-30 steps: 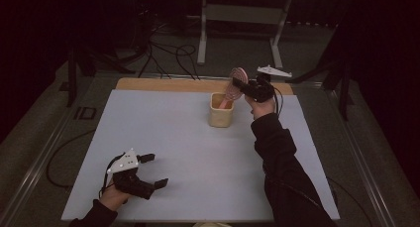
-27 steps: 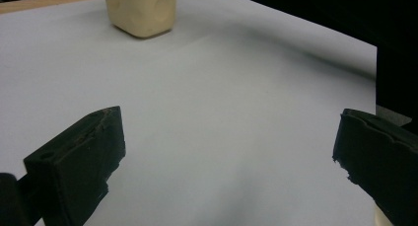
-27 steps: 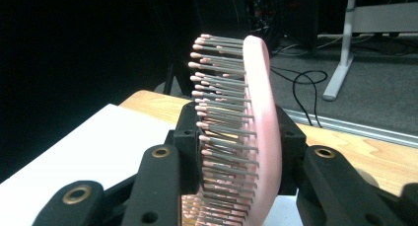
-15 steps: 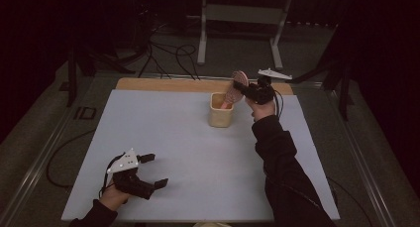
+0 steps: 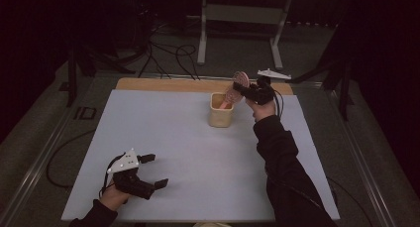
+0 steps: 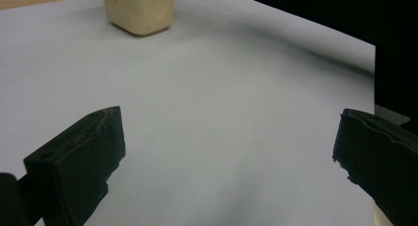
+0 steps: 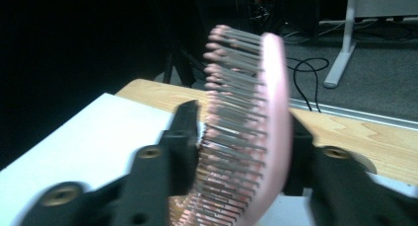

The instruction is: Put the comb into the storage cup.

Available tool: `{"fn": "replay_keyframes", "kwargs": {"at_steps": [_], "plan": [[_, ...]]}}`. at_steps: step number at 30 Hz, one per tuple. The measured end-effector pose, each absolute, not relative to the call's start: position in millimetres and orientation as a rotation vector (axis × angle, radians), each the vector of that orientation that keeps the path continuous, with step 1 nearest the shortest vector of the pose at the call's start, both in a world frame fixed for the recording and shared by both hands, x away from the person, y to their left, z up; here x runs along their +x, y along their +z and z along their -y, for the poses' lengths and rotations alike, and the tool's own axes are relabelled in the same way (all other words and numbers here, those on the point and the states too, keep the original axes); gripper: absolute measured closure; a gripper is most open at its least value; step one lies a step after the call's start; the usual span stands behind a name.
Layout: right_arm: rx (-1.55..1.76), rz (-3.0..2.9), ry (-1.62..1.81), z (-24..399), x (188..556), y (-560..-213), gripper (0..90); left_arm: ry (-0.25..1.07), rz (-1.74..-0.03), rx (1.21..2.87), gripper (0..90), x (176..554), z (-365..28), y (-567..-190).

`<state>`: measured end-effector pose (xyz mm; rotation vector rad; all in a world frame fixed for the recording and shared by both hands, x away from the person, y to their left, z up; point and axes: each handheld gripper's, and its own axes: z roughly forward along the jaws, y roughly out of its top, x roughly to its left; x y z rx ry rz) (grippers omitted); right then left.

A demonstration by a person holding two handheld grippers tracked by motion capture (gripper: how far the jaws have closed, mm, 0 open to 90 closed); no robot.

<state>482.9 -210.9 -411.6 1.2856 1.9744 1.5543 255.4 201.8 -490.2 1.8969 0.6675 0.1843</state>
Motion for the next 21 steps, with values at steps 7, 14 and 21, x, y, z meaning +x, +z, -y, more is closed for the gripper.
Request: {"fn": "replay_keyframes", "kwargs": {"at_steps": [7,14,21], "plan": [[1.291,-1.986,1.552,214.1,482.8,-408.8,28.6,0.183,-0.669,1.894,0.1,255.3,-201.5,-489.9],[1.268,-2.041,1.561,215.7,480.6,-410.2,13.6,0.183,-0.67,1.893,0.1,255.0,-201.1,-489.4],[1.232,-2.065,1.533,216.9,476.2,-410.1,10.2,0.186,-0.669,1.891,0.1,255.3,-201.7,-489.0]]}}
